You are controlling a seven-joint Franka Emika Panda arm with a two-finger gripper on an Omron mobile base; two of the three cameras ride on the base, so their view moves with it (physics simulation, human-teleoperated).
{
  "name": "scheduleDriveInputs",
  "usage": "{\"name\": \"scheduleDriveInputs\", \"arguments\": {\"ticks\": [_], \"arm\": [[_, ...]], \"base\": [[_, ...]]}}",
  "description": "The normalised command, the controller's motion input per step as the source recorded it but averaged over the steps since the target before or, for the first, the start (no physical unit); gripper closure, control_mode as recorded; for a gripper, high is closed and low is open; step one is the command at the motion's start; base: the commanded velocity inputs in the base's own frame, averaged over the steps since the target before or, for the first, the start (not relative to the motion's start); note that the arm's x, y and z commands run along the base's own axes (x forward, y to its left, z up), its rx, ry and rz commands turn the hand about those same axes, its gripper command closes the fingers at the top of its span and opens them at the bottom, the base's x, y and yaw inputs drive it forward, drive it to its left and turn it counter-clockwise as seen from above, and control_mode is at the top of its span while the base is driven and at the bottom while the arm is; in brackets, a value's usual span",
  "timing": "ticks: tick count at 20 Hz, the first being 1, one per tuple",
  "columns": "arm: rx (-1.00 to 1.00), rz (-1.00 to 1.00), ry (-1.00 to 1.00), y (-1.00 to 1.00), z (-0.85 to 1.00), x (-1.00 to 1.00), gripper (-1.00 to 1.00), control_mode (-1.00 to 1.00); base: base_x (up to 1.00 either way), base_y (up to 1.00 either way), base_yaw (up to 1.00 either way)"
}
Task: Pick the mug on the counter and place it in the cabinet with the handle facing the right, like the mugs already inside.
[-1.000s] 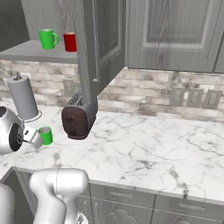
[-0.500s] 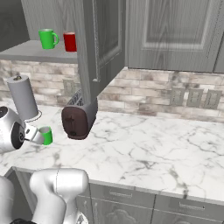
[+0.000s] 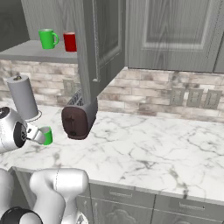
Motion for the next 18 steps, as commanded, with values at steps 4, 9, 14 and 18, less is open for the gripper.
{"name": "scheduleDriveInputs", "arguments": {"ticks": [4,9,14,18], "arm": [[0.0,0.0,0.0,0.04,-0.18,0.17,-1.0,-1.0],[0.0,0.0,0.0,0.04,-0.17,0.16,-1.0,-1.0],[0.0,0.0,0.0,0.06,-0.17,0.16,-1.0,-1.0],[0.0,0.0,0.0,0.08,-0.17,0.14,-1.0,-1.0]], "base": [[0.0,0.0,0.0],[0.0,0.0,0.0],[0.0,0.0,0.0],[0.0,0.0,0.0]]}}
